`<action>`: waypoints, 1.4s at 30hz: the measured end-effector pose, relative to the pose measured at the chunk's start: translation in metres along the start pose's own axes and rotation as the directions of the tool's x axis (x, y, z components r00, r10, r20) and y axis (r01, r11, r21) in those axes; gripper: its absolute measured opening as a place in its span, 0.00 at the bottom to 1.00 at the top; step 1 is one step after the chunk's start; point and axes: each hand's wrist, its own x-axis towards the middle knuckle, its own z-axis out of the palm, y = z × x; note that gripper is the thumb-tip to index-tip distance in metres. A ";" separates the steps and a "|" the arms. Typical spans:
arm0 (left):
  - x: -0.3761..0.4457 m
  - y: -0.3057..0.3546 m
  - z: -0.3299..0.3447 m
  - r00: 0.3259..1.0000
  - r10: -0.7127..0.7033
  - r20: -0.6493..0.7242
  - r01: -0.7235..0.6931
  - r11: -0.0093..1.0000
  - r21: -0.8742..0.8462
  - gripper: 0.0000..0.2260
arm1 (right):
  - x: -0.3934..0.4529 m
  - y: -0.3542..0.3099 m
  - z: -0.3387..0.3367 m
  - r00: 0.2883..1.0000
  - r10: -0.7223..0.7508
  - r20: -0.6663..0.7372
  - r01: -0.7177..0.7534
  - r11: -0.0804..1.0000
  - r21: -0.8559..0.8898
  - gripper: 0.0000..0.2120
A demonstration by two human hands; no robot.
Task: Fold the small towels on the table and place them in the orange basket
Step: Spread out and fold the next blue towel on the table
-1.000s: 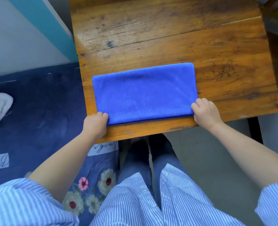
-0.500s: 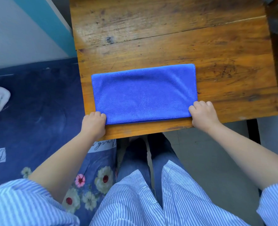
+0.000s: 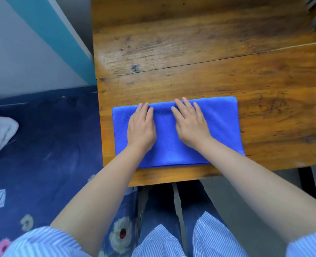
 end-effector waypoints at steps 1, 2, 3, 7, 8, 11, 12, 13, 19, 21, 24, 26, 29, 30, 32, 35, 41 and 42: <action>0.005 0.004 0.003 0.998 -0.042 0.040 0.043 0.998 -0.034 0.22 | 0.007 -0.007 0.006 0.998 0.009 0.063 -0.009 1.000 0.011 0.23; 0.007 0.005 0.007 0.989 -0.090 0.114 0.094 0.995 -0.030 0.24 | 0.012 -0.011 0.011 0.995 0.011 0.095 -0.014 0.999 0.029 0.24; 0.007 0.002 0.013 0.974 -0.120 0.192 0.123 0.992 -0.005 0.26 | 0.014 -0.012 0.016 0.993 0.020 0.114 -0.025 0.999 0.042 0.24; 0.001 -0.020 0.023 0.960 -0.152 0.235 0.144 0.988 0.054 0.37 | 0.013 0.006 0.022 0.991 0.049 0.125 -0.057 0.997 0.058 0.32; 0.001 -0.026 0.023 0.956 -0.166 0.241 0.156 0.986 0.062 0.37 | 0.011 0.017 0.022 0.985 0.072 0.155 -0.086 0.993 0.080 0.36; 0.003 -0.045 0.015 0.941 -0.246 0.231 0.229 0.969 0.097 0.33 | 0.004 0.050 0.018 0.959 0.246 0.139 -0.262 0.958 0.113 0.42; 0.004 -0.050 0.012 0.935 -0.273 0.228 0.255 0.961 0.104 0.29 | 0.001 0.060 0.016 0.945 0.297 0.134 -0.312 0.944 0.108 0.42; 0.005 -0.055 0.011 0.927 -0.302 0.224 0.286 0.953 0.102 0.27 | -0.002 0.069 0.015 0.931 0.338 0.138 -0.354 0.929 0.108 0.43; 0.008 -0.064 0.004 0.910 -0.344 0.232 0.334 0.939 0.082 0.27 | -0.019 0.102 0.011 0.833 0.520 0.190 -0.550 0.816 0.179 0.35; 0.008 -0.061 0.002 0.901 -0.354 0.250 0.333 0.935 0.124 0.27 | -0.028 0.110 0.009 0.782 0.591 0.198 -0.622 0.760 0.187 0.35; 0.008 -0.055 -0.004 0.907 -0.342 0.246 0.305 0.936 0.177 0.27 | -0.050 0.111 0.003 0.729 0.653 0.203 -0.684 0.697 0.213 0.36; 0.011 -0.043 -0.008 0.930 -0.275 0.245 0.238 0.956 0.168 0.27 | -0.073 0.102 -0.002 0.714 0.674 0.189 -0.699 0.669 0.255 0.39; 0.023 -0.017 -0.012 0.973 -0.088 0.215 0.065 0.992 0.111 0.26 | -0.107 0.075 -0.004 0.696 0.700 0.159 -0.713 0.650 0.262 0.36; 0.030 -0.008 -0.012 0.980 -0.018 0.196 0.004 0.997 0.076 0.25 | -0.112 0.066 -0.006 0.670 0.720 0.181 -0.739 0.624 0.253 0.31; 0.045 0.017 -0.013 0.975 0.112 0.192 -0.116 0.993 0.012 0.24 | -0.117 0.049 -0.007 0.589 0.754 0.292 -0.808 0.536 0.244 0.25; 0.074 0.066 -0.007 0.933 0.245 0.264 -0.237 0.970 -0.064 0.22 | -0.113 0.036 -0.006 0.518 0.761 0.391 -0.850 0.406 0.336 0.25; 0.112 0.143 -0.005 0.866 0.228 0.445 -0.086 0.945 -0.317 0.21 | -0.102 0.045 -0.008 0.324 0.781 0.534 -0.870 0.024 0.493 0.21; 0.116 0.148 -0.005 0.850 0.220 0.479 -0.051 0.939 -0.340 0.21 | -0.103 0.049 -0.009 0.312 0.776 0.548 -0.855 -0.022 0.518 0.20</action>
